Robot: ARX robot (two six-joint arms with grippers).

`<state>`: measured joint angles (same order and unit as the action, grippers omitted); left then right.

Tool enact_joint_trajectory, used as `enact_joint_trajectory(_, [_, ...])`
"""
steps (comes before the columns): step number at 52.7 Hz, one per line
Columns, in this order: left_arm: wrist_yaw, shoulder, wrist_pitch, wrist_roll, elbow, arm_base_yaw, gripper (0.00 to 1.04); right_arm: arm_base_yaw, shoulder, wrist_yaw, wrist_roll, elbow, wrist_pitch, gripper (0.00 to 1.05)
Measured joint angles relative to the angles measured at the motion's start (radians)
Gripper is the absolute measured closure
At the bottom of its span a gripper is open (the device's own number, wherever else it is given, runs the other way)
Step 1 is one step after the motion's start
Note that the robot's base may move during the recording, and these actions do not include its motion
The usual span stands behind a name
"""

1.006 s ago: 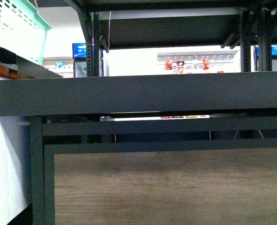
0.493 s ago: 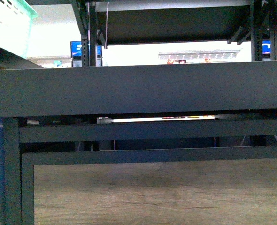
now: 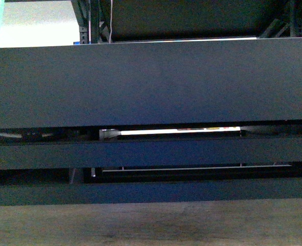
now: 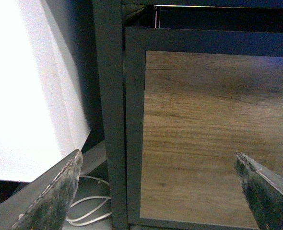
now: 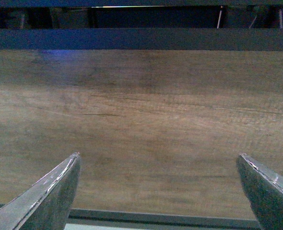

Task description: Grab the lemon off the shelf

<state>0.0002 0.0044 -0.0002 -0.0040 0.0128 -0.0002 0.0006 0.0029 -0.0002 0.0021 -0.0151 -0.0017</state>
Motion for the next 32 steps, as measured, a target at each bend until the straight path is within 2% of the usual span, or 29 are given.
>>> enact_joint_trajectory(32, [0.0,0.0,0.0,0.0,0.0,0.0,0.08,0.0,0.001,0.001,0.0,0.0,0.0,0.08])
